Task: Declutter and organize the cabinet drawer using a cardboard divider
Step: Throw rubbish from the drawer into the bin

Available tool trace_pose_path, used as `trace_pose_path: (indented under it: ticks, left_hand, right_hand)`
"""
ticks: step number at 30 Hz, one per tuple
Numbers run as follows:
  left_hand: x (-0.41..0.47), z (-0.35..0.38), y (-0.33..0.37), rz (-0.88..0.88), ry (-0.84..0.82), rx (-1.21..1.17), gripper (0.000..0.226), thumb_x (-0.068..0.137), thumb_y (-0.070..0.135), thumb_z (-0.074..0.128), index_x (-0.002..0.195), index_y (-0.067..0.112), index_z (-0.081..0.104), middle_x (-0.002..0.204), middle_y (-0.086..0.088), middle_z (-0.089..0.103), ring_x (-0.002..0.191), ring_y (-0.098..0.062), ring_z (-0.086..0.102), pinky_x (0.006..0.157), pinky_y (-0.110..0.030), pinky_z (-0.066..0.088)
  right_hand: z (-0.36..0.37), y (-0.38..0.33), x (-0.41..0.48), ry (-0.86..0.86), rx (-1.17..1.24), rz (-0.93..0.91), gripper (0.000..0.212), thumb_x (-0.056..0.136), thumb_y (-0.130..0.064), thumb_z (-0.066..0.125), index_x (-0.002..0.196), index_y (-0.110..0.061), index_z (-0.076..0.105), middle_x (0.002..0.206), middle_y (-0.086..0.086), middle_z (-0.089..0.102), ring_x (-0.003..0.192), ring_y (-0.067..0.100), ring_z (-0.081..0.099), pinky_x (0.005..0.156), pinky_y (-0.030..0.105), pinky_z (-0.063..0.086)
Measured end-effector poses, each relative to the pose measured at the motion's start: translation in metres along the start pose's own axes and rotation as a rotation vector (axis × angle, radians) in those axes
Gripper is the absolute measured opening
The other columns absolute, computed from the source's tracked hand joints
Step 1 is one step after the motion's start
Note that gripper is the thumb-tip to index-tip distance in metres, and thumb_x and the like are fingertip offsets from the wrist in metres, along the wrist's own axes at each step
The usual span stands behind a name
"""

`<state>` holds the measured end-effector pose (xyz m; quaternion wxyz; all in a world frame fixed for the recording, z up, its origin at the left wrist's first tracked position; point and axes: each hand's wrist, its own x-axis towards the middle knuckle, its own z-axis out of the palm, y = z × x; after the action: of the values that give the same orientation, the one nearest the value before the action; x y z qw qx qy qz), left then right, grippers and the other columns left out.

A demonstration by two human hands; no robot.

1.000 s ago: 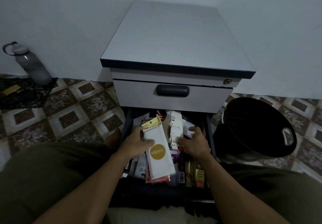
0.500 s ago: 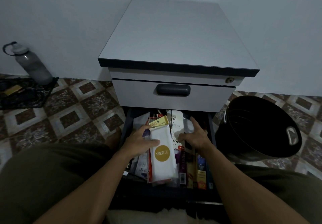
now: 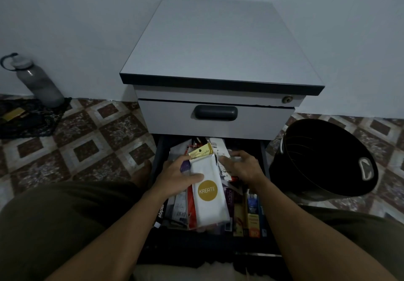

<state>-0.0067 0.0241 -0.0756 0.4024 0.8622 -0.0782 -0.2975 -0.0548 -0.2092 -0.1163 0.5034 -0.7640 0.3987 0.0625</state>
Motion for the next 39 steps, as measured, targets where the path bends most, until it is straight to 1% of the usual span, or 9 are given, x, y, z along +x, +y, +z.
trace_pose_path:
  ticks: [2,4,6,12,16,21,30,35,39]
  left_hand:
    - [0.001,-0.001,-0.004,-0.004,-0.004,0.013,0.072,0.071,0.052,0.079,0.134,0.050,0.043,0.124,0.005,0.029,0.118,-0.021,0.046,0.105,-0.040,0.043]
    - [0.002,-0.003,-0.007,-0.010,-0.014,-0.019,0.073,0.066,0.057,0.080,0.131,0.053,0.044,0.130,0.006,0.035,0.116,-0.017,0.049,0.104,-0.039,0.044]
    - [0.003,-0.004,-0.008,-0.022,-0.034,-0.070,0.071,0.061,0.060,0.080,0.123,0.058,0.045,0.132,0.007,0.049,0.113,-0.014,0.056,0.100,-0.041,0.050]
    - [0.002,-0.003,-0.002,0.004,-0.055,-0.161,0.046,0.072,0.045,0.083,0.102,0.059,0.050,0.126,0.009,0.056,0.107,-0.009,0.059,0.094,-0.038,0.053]
    - [0.001,-0.006,-0.006,0.016,-0.074,-0.119,0.065,0.068,0.052,0.081,0.123,0.056,0.046,0.132,0.008,0.048,0.114,-0.014,0.055,0.097,-0.042,0.051]
    - [0.000,0.000,0.001,0.021,-0.120,-0.097,0.073,0.075,0.047,0.080,0.137,0.051,0.040,0.130,0.007,0.049,0.112,-0.016,0.056,0.097,-0.043,0.052]
    - [0.004,-0.007,0.002,-0.010,-0.118,0.075,0.083,0.072,0.061,0.076,0.142,0.052,0.033,0.149,-0.001,0.014,0.133,-0.032,0.038,0.110,-0.046,0.040]
    - [0.006,0.002,-0.001,-0.023,-0.113,0.068,0.088,0.054,0.077,0.073,0.131,0.060,0.035,0.142,0.001,0.042,0.119,-0.022,0.053,0.100,-0.046,0.049]
    - [0.000,0.005,0.002,-0.030,-0.093,0.011,0.087,0.063,0.063,0.081,0.136,0.055,0.035,0.131,0.003,0.032,0.121,-0.025,0.048,0.104,-0.046,0.046]
  right_hand:
    - [-0.003,-0.016,-0.021,0.004,0.050,-0.018,0.078,0.037,-0.086,0.077,0.097,-0.039,0.066,0.125,0.005,0.058,0.100,0.021,0.066,0.079,0.036,0.061]
    - [-0.007,-0.028,-0.033,0.002,0.142,-0.043,0.050,0.059,-0.055,0.089,0.095,-0.027,0.068,0.111,0.005,0.067,0.086,0.015,0.070,0.064,0.024,0.058]
    - [-0.009,-0.032,-0.032,-0.031,0.217,-0.032,0.035,0.071,-0.026,0.089,0.094,-0.014,0.066,0.098,0.006,0.073,0.078,0.016,0.072,0.060,0.025,0.058]
    - [-0.019,-0.031,-0.037,-0.099,0.350,-0.078,0.046,0.076,0.002,0.080,0.110,-0.011,0.053,0.101,0.010,0.065,0.072,0.022,0.067,0.053,0.028,0.058]
    - [-0.019,-0.021,-0.035,-0.113,0.415,-0.093,0.072,0.075,0.003,0.079,0.136,-0.025,0.052,0.118,0.015,0.062,0.086,0.036,0.073,0.074,0.052,0.061]
    - [-0.029,-0.012,-0.038,-0.176,0.578,-0.055,0.065,0.080,0.008,0.072,0.133,-0.026,0.054,0.110,0.020,0.068,0.075,0.033,0.074,0.060,0.041,0.059]
    - [-0.028,-0.010,-0.039,-0.188,0.648,-0.050,0.056,0.080,0.013,0.069,0.126,-0.018,0.060,0.112,0.020,0.070,0.090,0.040,0.071,0.079,0.054,0.058]
    - [-0.034,-0.008,-0.053,-0.193,0.577,-0.097,0.050,0.084,0.010,0.066,0.123,-0.020,0.061,0.108,0.019,0.070,0.083,0.039,0.071,0.073,0.057,0.059]
    - [-0.037,-0.003,-0.065,-0.190,0.553,-0.098,0.049,0.085,0.010,0.064,0.122,-0.021,0.059,0.106,0.020,0.069,0.075,0.037,0.072,0.062,0.046,0.059]
